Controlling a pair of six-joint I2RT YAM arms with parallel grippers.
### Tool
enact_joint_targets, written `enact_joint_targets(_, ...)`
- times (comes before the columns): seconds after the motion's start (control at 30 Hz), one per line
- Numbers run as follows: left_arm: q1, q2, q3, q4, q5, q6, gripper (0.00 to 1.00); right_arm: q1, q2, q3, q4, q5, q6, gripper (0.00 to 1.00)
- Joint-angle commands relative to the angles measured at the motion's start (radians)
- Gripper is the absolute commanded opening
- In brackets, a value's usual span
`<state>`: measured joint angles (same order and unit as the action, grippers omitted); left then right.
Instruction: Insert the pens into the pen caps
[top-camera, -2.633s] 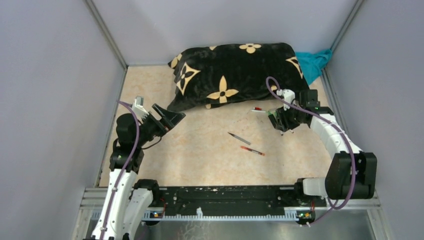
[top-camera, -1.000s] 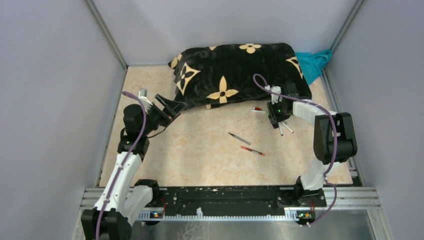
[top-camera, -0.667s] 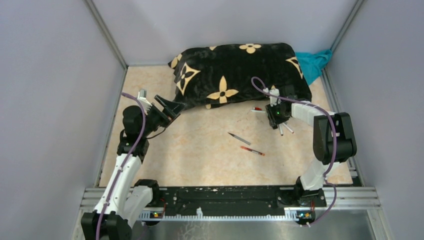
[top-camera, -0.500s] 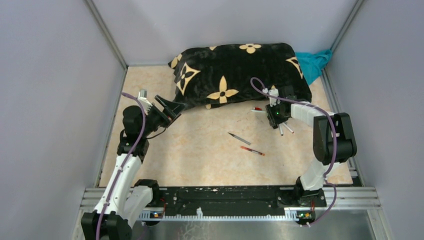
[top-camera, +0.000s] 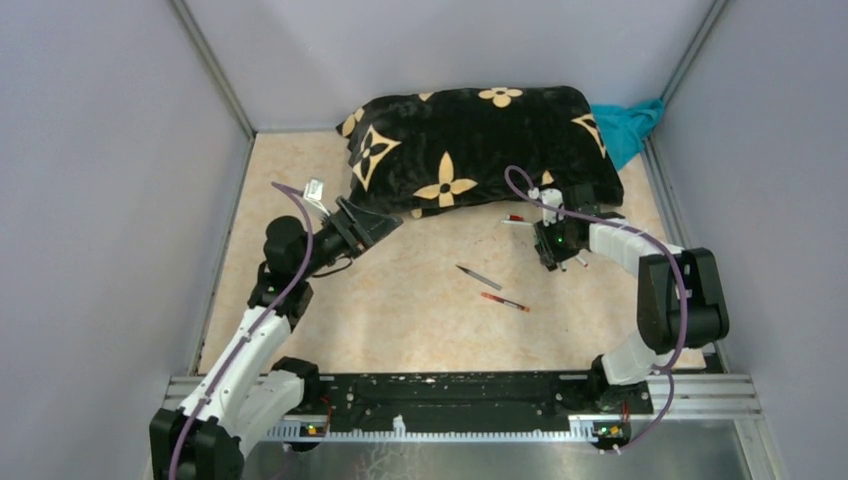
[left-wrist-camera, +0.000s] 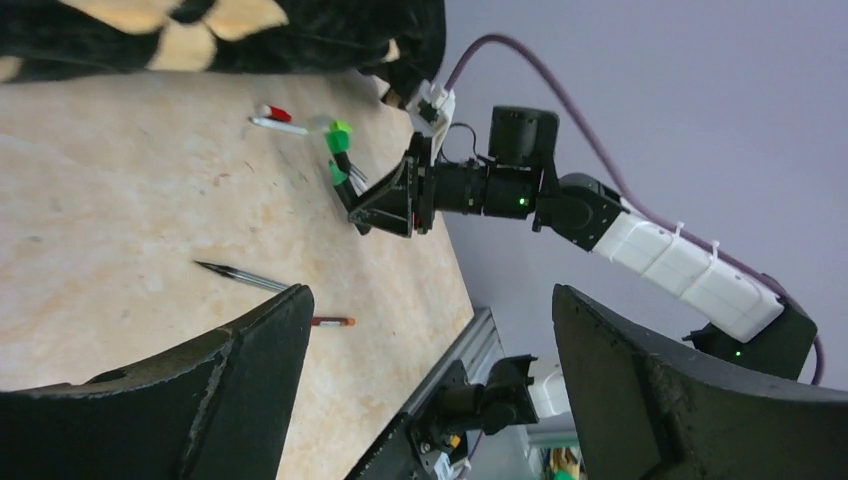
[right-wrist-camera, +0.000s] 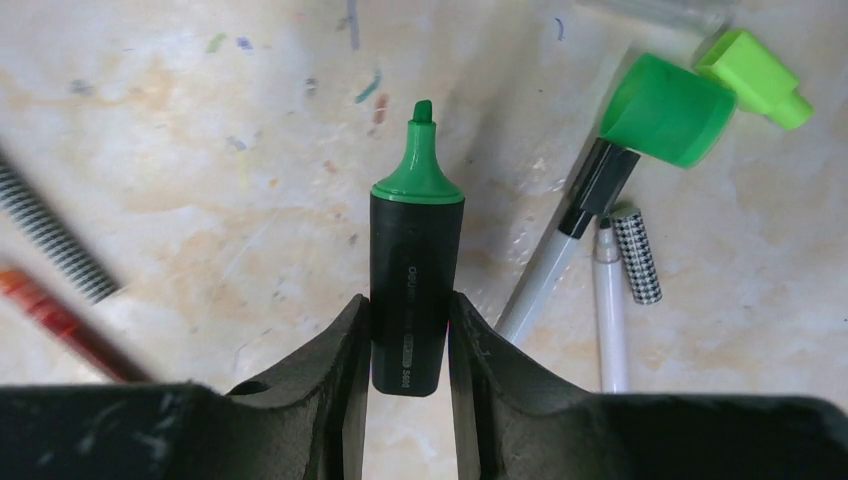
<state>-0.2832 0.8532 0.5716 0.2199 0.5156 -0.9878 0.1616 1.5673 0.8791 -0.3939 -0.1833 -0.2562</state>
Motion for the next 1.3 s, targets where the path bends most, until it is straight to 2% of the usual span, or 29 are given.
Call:
enact_joint_targets(0.0, -0.135, 0.084, -0.034, 0.170, -0.089, -0.004, 0.93, 0.010, -0.149, -0.015, -0.003, -0.138, 0.008, 0.09)
enact_joint_targets(0.17, -0.258, 0.242, -0.022, 0.293, -0.140, -0.052, 0.89, 0.010, -0.226, 0.000, -0.049, -0.375, -0.021, 0.06)
enact_joint_targets(0.27, -0.321, 0.323, 0.013, 0.335, -0.184, -0.072, 0.83, 0.011, -0.254, 0.035, -0.100, -0.523, -0.040, 0.06)
enact_joint_targets(0.43, -0.404, 0.488, 0.104, 0.369, -0.217, -0.096, 0.74, 0.017, -0.281, 0.106, -0.147, -0.669, -0.040, 0.06)
enact_joint_targets(0.63, -0.501, 0.639, 0.225, 0.366, -0.306, -0.073, 0.72, 0.038, -0.297, 0.106, -0.100, -0.725, 0.033, 0.06)
enact_joint_targets(0.83, -0.545, 0.715, 0.294, 0.340, -0.383, -0.065, 0.68, 0.042, -0.314, 0.098, -0.090, -0.743, 0.049, 0.06)
enact_joint_targets(1.03, -0.560, 0.759, 0.343, 0.297, -0.427, -0.052, 0.55, 0.051, -0.321, 0.095, -0.080, -0.759, 0.063, 0.06)
enact_joint_targets(1.17, -0.566, 0.792, 0.367, 0.294, -0.414, -0.046, 0.38, 0.057, -0.324, 0.089, -0.076, -0.754, 0.063, 0.05)
enact_joint_targets(1.27, -0.573, 0.811, 0.382, 0.293, -0.386, -0.046, 0.33, 0.058, -0.325, 0.089, -0.074, -0.742, 0.064, 0.06)
